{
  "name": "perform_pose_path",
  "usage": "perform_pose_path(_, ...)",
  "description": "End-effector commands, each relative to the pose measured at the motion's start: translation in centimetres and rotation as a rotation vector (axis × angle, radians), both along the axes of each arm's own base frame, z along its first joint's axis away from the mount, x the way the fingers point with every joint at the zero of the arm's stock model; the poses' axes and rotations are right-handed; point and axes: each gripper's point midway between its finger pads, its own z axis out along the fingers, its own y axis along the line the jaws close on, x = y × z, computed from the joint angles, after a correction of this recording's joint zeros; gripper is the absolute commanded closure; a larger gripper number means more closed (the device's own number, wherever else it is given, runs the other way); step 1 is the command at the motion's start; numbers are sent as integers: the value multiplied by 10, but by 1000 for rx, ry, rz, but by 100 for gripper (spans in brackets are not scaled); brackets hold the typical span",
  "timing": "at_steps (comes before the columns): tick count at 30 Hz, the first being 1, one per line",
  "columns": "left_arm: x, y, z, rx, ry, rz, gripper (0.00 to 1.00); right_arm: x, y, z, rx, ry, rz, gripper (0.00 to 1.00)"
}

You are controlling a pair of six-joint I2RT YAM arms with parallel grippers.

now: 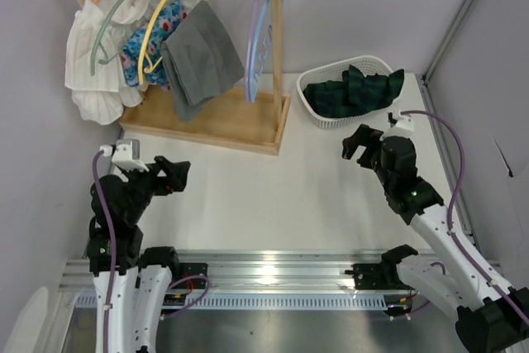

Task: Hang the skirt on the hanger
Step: Grab the skirt from the pile

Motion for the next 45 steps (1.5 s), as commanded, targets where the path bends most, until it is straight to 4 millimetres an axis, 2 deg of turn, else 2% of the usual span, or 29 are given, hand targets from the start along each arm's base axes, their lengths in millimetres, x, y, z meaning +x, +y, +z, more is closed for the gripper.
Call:
perform_pose_path(1, 3, -15, 12, -12, -27, -92, 13, 19, -9, 35, 50, -60, -73, 1)
perform_pose_path(2, 1, -19, 23, -14, -48, -111, 15, 26, -16, 28, 49, -20, -95, 1)
perform_pose_path(4, 2, -26, 30, -41, -40, -148, 19, 35, -12, 42, 84, -28, -56, 1)
perform_pose_path(5, -1, -29, 49, -45, -80, -159, 21, 42, -16, 42, 87, -24, -64, 1)
perform_pose_path(6, 0, -31, 56, -54, -88, -165, 22, 45, -13, 47, 97, -36, -43, 1)
perform_pose_path(10, 1, -45, 90, -74, -137, -227, 23, 53, -7, 87, 96, -141, 9, 1)
perform_pose_path(11, 4, -55, 92, -86, -125, -268, 22, 54, -7, 94, 89, -159, 21, 1)
perform_pose_path(12, 2, -60, 107, -103, -150, -284, 22, 56, -6, 97, 79, -162, 23, 1)
perform_pose_path(13, 3, -65, 112, -106, -157, -298, 22, 57, -9, 97, 63, -149, 15, 1)
perform_pose_path(14, 8, -79, 111, -105, -143, -331, 22, 58, -11, 107, 49, -164, 8, 1)
perform_pose_path(16, 11, -89, 125, -83, -159, -341, 22, 62, -15, 105, 30, -147, -8, 1)
perform_pose_path(17, 9, -105, 125, -70, -149, -386, 22, 62, -16, 107, 30, -147, -9, 1)
perform_pose_path(18, 23, -107, 123, -31, -126, -351, 23, 62, -15, 107, 33, -146, -4, 1)
perform_pose_path(19, 27, -111, 134, -25, -136, -345, 23, 60, -15, 109, 39, -154, -3, 1)
perform_pose_path(20, 30, -113, 146, -24, -154, -344, 29, 59, -15, 110, 43, -157, -2, 1)
perform_pose_path(21, 46, -114, 141, -5, -124, -301, 32, 58, -14, 109, 48, -155, 3, 1)
perform_pose_path(22, 48, -110, 168, -15, -176, -276, 33, 55, -15, 110, 52, -159, 1, 1)
perform_pose_path(25, 75, -106, 180, 35, -193, -195, 32, 49, -16, 107, 57, -146, 0, 1)
perform_pose_path(26, 74, -104, 210, 22, -252, -188, 32, 45, -18, 109, 60, -151, -3, 1)
perform_pose_path(29, 92, -116, 230, 31, -272, -203, 33, 35, -21, 104, 60, -138, -12, 1)
perform_pose_path(30, 98, -121, 229, 31, -262, -210, 33, 33, -24, 103, 57, -136, -22, 1)
perform_pose_path(31, 101, -123, 238, 25, -275, -215, 34, 30, -26, 97, 54, -116, -29, 1)
perform_pose_path(32, 112, -131, 228, 41, -240, -221, 34, 25, -29, 99, 54, -124, -40, 1)
perform_pose_path(33, 113, -130, 242, 27, -264, -211, 34, 23, -29, 98, 53, -120, -42, 1)
perform_pose_path(35, 127, -137, 235, 40, -241, -210, 34, 19, -32, 93, 46, -107, -49, 1)
perform_pose_path(36, 128, -138, 244, 35, -258, -209, 35, 16, -33, 94, 50, -111, -49, 1)
perform_pose_path(38, 143, -143, 233, 52, -226, -196, 37, 13, -33, 91, 48, -101, -51, 1)
perform_pose_path(39, 144, -144, 241, 50, -240, -199, 38, 11, -34, 92, 49, -104, -51, 1)
perform_pose_path(45, 164, -162, 229, 58, -205, -238, 39, 4, -37, 83, 43, -88, -59, 1)
